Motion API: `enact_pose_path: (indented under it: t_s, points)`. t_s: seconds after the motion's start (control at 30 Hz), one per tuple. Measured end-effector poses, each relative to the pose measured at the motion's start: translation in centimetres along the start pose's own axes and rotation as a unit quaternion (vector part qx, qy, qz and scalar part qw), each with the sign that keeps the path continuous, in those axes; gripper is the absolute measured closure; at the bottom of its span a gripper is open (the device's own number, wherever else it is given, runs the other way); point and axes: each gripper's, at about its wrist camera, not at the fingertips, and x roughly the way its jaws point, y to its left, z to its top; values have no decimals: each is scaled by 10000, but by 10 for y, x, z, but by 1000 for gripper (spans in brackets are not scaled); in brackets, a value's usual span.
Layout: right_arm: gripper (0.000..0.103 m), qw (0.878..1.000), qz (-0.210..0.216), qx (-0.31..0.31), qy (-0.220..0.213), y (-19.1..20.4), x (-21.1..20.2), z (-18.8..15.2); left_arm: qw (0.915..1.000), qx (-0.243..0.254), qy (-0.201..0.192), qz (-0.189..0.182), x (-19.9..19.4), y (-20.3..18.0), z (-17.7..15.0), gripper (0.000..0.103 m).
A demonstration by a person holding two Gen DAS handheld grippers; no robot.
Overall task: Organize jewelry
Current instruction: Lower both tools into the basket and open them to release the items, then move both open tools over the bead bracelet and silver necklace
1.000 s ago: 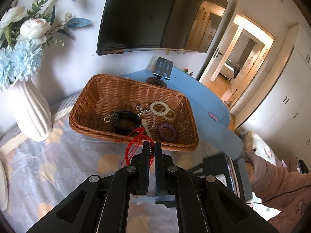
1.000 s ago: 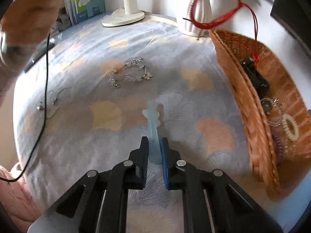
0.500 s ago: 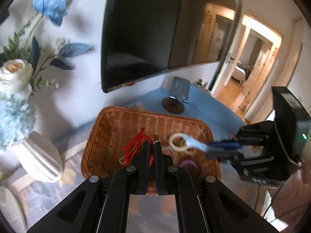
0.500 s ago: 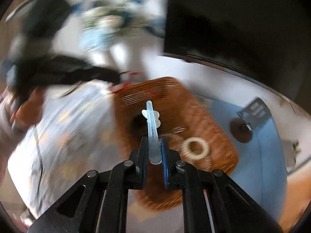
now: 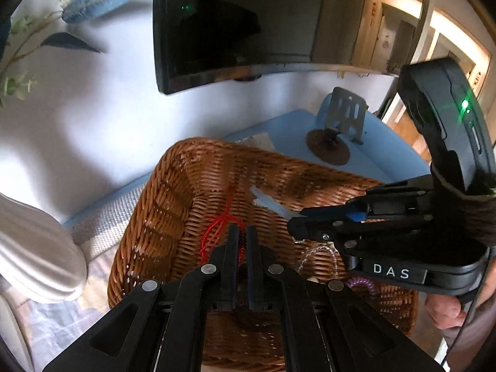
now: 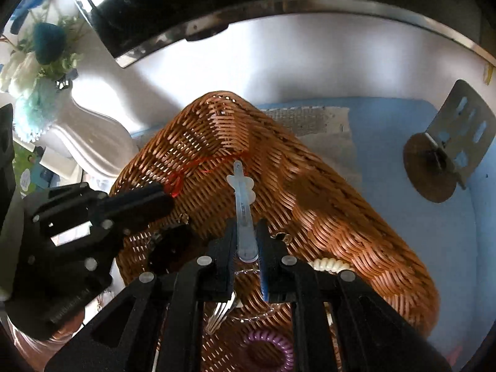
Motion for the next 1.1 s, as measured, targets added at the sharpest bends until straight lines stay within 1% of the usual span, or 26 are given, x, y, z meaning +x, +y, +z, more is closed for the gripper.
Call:
enact_pose_path:
  t_s: [0.07,0.13,0.17,0.2,0.27,0.33,0.4,0.47,0.53,0.6,0.67,0.73,0.8,0.83,0.87,0.9,1.0,1.1]
  points:
    - [89,9998,170,39,-22,-1,-1,-1,10000,27,-15,-8,1,-1,-1,98]
    - [88,9995,280,81,-145,0,-8,-1,9999,-51,-2,-145,-7,2,-3,88]
    - [87,9994,264,81,-194,-1,-13,-2,9998,-101,2,-153,-12,4,-4,79]
    - [86,9995,229,77,-227,-1,-17,-4,9998,-133,-18,-155,-17,5,-4,76]
    - [85,9995,99,14,-313,5,-30,-8,9995,-202,-188,-135,-38,9,-7,74]
    - [85,9989,-42,-79,-452,14,-52,-18,9989,-261,-375,-132,-64,12,-11,72]
    - [85,9974,-80,-180,-689,28,-77,-31,9976,-333,-569,-212,-95,13,-19,70]
    - [84,9954,-70,-334,-895,45,-102,-47,9966,-357,-720,-196,-122,13,-27,67]
    - [77,9929,-16,-464,-1098,58,-127,-64,9951,-323,-923,-126,-159,10,-42,66]
    - [53,9899,35,-569,-1301,75,-150,-84,9941,-290,-1040,-76,-187,8,-55,66]
    - [43,9864,113,-665,-1500,93,-172,-107,9930,-272,-1152,61,-217,6,-73,65]
    - [43,9831,180,-805,-1633,109,-185,-124,9922,-254,-1200,211,-246,5,-98,61]
    - [43,9806,160,-890,-1740,123,-199,-138,9914,-254,-1254,269,-271,7,-123,48]
    - [42,9794,174,-913,-1793,130,-204,-148,9905,-265,-1300,359,-285,8,-141,46]
    - [38,9785,220,-917,-1834,136,-206,-157,9895,-303,-1341,451,-295,12,-154,45]
    - [36,9779,247,-905,-1868,141,-207,-164,9882,-377,-1387,525,-306,16,-174,45]
    - [36,9761,203,-948,-1946,156,-202,-186,9874,-488,-1367,626,-318,25,-215,45]
    - [36,9776,295,-1016,-1818,171,-190,-204,9865,-665,-1307,731,-319,37,-255,45]
